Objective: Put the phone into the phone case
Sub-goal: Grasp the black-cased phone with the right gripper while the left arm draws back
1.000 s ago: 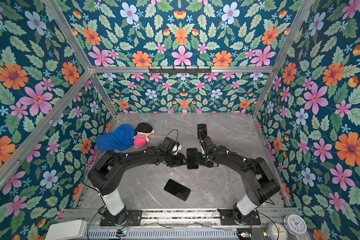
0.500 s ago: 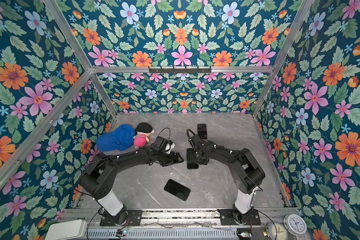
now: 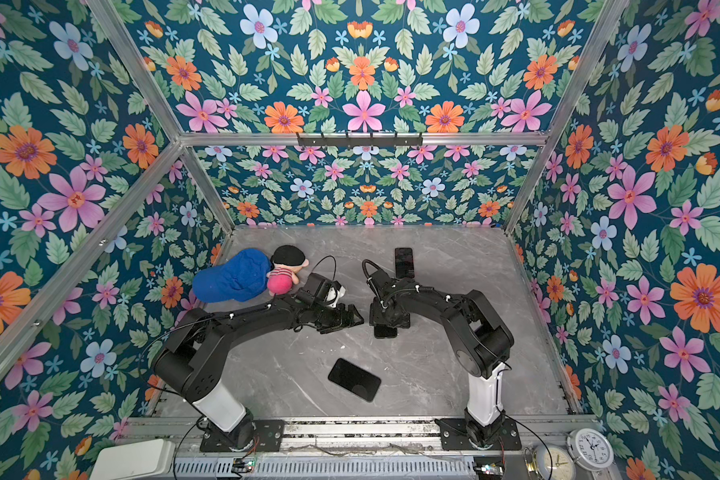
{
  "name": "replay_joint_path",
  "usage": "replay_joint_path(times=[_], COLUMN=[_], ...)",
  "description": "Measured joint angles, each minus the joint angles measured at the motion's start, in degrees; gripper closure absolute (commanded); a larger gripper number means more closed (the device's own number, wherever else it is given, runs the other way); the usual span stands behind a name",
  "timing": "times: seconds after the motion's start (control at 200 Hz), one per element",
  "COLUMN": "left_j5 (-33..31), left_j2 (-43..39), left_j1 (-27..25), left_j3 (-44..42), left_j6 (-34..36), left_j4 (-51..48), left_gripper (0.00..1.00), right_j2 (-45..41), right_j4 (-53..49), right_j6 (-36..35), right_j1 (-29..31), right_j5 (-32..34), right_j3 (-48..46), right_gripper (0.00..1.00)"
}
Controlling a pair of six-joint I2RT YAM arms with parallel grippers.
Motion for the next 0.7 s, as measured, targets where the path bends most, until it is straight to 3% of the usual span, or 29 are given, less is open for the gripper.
replay_joint_path(times=[0.27,0.7], left_j5=[0.0,0.0], left_j2=[0.0,-0.2], left_j1=[0.0,0.0], left_j3=[-0.1,-0.2], left_j6=[0.0,0.0], left_j4=[0.0,0.0], left_gripper=[0.07,0.07], right_j2=[3.3,5.2], right_j4=[-3.6,-6.7], right_j6=[0.3,1.5], right_j1=[1.7,2.0], right_j5=[3.1,5.2], right_j3=[4.1,6.7], right_gripper=[0.16,0.26])
